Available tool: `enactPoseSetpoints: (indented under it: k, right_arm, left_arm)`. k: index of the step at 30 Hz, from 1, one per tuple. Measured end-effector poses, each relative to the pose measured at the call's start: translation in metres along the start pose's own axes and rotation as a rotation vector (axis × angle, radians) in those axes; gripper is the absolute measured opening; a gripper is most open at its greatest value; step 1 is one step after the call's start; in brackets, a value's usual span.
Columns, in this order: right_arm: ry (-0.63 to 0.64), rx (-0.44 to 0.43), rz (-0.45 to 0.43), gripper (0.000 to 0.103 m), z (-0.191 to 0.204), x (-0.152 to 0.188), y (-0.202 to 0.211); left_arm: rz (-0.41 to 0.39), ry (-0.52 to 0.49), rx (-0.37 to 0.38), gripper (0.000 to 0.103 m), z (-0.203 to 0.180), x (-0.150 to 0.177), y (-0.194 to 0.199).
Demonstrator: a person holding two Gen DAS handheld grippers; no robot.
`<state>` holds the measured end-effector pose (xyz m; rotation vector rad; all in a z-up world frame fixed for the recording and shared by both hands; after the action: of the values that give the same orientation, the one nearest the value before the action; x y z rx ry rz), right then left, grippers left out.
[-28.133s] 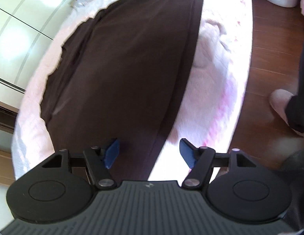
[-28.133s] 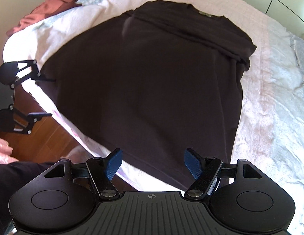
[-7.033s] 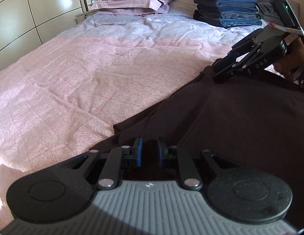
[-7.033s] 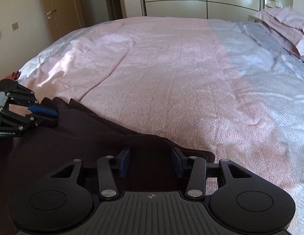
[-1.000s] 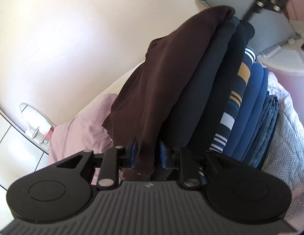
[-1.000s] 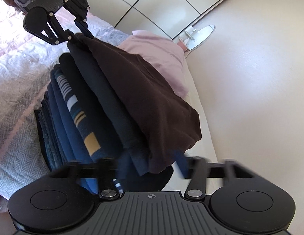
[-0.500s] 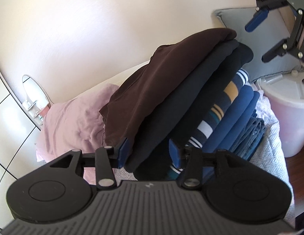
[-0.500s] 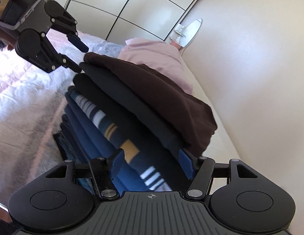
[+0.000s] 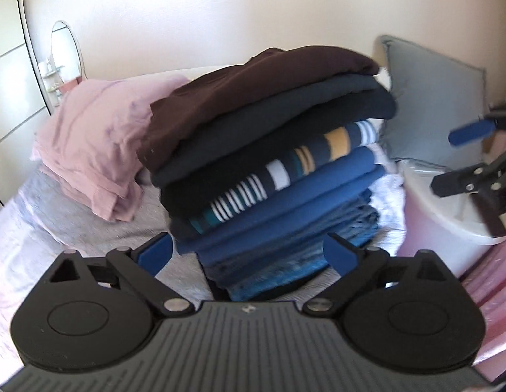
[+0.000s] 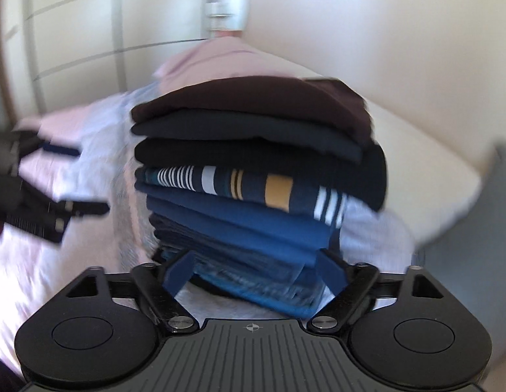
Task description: Fold clothes
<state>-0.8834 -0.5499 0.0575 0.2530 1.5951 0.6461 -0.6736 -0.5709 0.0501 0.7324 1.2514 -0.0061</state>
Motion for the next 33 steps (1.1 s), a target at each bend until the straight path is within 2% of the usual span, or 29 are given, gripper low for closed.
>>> enactPoseSetpoints:
  k: [5,9,13,21,28,33]
  right_arm:
    - [-0.222,0.117,0.039,0.089,0.022,0.019,0.037]
    - [-0.29,0.188,0.023,0.089,0.052,0.031,0.07]
    - [-0.301,0.235,0.002,0.089,0.088,0.038,0.103]
    - [-0.289,0.239,-0.027,0.089,0.129,0.041,0.142]
    - [-0.26,0.209,-0.039,0.089,0.134,0.037,0.149]
    - [-0.255,0.185,-0.03,0.089,0.13,0.038,0.152]
  left_arm:
    - [0.001,0.056,0.016,0.101,0.004,0.018,0.045]
    - [0.006,0.095,0.019,0.101,0.008,0.033,0.081]
    - [0.012,0.121,0.025,0.101,0.01,0.045,0.116]
    - [0.023,0.152,0.018,0.101,0.006,0.043,0.156]
    - [0.021,0.204,-0.037,0.101,-0.003,0.032,0.166]
    - [0.036,0.228,-0.051,0.101,-0.013,0.031,0.165]
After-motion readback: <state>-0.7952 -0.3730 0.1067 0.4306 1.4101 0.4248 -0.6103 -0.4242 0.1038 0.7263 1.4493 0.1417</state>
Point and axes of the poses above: each gripper's, at about its wrist camera, not at the fingertips, and y roughly against the way its jaws point, z to its left, x to its underside, the point moved 3 cm from there along -y, roughly the way its jaws point, and after that the axes turned 9 degrees about -z, right-handed, at the moved point
